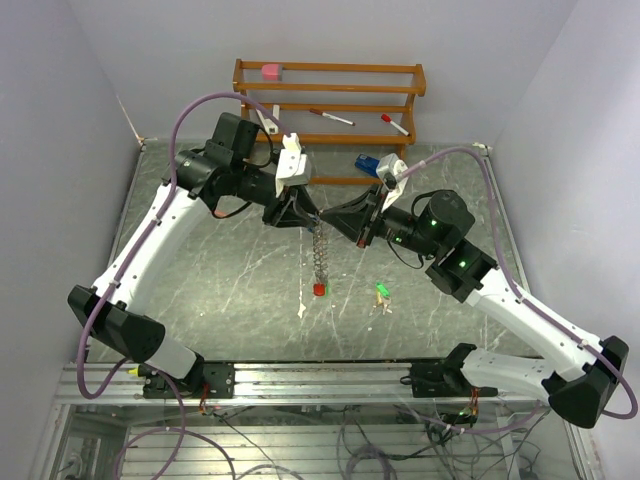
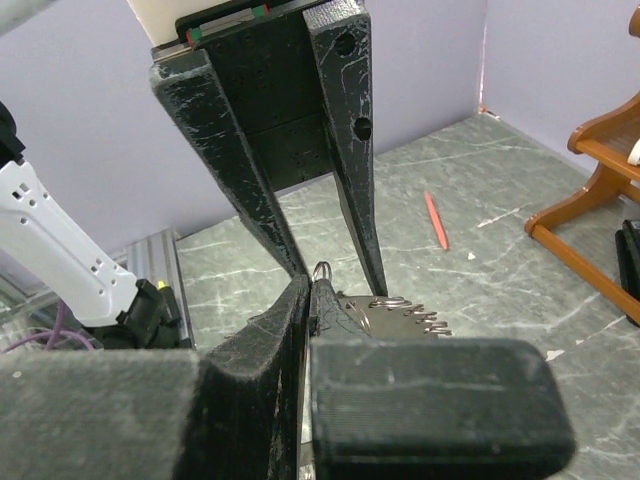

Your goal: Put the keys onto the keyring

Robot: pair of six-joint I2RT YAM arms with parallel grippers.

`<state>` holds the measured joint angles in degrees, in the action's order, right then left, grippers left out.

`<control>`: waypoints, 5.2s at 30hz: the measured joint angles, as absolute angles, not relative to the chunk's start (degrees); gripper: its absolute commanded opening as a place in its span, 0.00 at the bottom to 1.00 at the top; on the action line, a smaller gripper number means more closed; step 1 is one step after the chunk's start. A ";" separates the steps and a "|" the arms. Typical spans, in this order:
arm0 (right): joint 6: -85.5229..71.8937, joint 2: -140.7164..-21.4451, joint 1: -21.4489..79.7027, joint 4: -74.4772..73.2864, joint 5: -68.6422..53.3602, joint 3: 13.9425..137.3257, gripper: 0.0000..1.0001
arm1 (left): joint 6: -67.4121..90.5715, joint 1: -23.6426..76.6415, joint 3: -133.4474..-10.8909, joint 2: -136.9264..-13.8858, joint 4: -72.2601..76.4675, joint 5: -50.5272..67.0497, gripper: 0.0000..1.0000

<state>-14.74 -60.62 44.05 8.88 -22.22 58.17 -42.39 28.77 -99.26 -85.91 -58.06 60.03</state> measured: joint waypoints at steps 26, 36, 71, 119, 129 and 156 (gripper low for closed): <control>-14.83 -59.61 44.01 5.23 -21.41 58.13 0.00 | -46.83 29.10 -100.25 -84.75 -61.76 57.32 0.07; -15.35 -61.06 43.99 5.08 -22.04 58.13 0.00 | -47.46 30.02 -101.49 -84.75 -63.07 54.83 0.07; -16.69 -61.58 43.94 3.40 -21.52 56.51 0.54 | -47.57 31.24 -104.62 -84.84 -63.79 51.57 0.07; -25.47 -61.01 28.71 -24.25 6.07 51.11 0.86 | -40.99 29.91 -96.71 -110.15 -30.50 33.69 0.07; -25.56 -61.01 28.71 -26.35 5.50 51.13 0.87 | -33.85 39.35 -91.18 -112.29 -26.37 33.98 0.07; -28.08 -56.75 28.86 -35.00 6.87 51.07 0.87 | -17.41 48.21 -82.28 -108.49 -23.75 38.87 0.08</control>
<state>-28.08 -56.75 28.86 -35.00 6.87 51.07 -17.41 48.21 -82.28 -108.49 -23.75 38.87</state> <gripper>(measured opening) 0.870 0.083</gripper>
